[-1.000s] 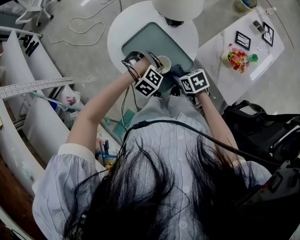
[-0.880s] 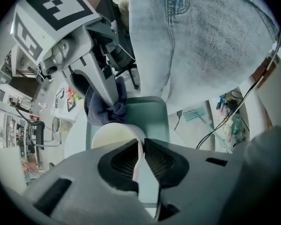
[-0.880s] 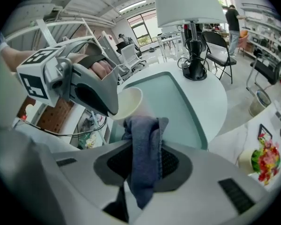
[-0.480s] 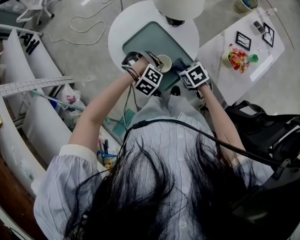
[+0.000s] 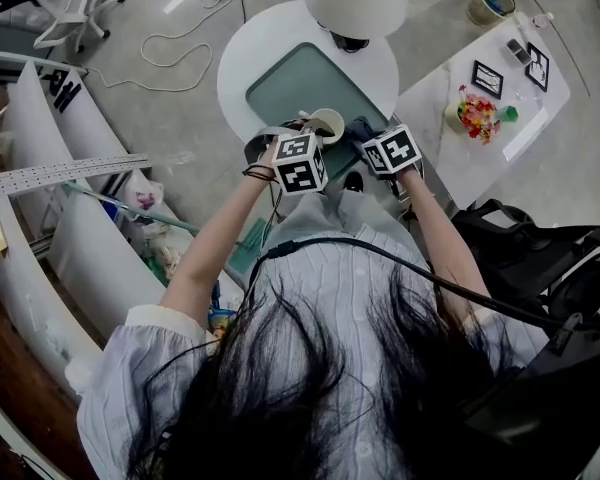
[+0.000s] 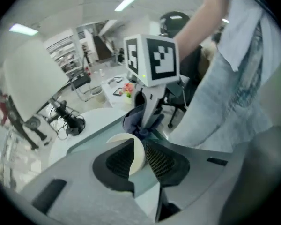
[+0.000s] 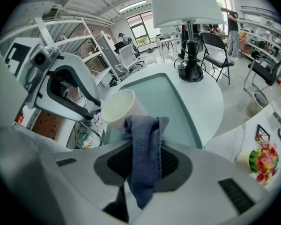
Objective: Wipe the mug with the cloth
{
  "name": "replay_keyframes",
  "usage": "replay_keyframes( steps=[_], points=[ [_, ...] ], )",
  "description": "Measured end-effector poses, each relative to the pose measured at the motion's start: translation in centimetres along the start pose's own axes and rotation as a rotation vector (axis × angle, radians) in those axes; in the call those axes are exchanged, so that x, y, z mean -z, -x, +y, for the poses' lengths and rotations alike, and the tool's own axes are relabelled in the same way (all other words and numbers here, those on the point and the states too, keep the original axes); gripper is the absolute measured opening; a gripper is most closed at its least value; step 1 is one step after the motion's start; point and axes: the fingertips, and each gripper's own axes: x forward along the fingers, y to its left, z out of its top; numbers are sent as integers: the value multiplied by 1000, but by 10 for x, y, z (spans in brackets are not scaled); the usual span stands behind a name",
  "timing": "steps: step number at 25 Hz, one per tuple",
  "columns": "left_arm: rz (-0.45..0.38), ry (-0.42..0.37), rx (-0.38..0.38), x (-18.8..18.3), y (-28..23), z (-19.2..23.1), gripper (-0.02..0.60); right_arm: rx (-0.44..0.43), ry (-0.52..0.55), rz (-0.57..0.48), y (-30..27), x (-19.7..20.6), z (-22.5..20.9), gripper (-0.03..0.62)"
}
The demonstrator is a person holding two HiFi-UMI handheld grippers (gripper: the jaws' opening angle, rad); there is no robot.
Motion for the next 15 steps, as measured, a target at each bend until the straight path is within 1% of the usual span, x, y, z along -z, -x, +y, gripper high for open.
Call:
replay_keyframes(
  steps=[2,3,5,8,9,11,13,15],
  points=[
    [-20,195,-49,-4,-3,1,68,-1,-1,1,0,0,0,94],
    [-17,276,-72,-4,-5,1,69,3,0,4,0,2,-2,94],
    [-4,403,-109,-2,-13,0,70,6,3,7,-1,2,-5,94],
    [18,557,-157,3,-24,-1,71,5,4,9,-1,2,-5,94],
    [28,592,-180,6,-27,0,70,3,2,10,-1,2,-5,94],
    [55,630,-230,11,-32,5,69,-1,-2,8,-2,2,-4,94],
    [85,637,-259,16,-37,9,69,-4,-7,5,-2,3,-4,94],
    [109,619,-274,18,-41,11,69,-5,-14,7,-2,3,-4,94]
  ],
)
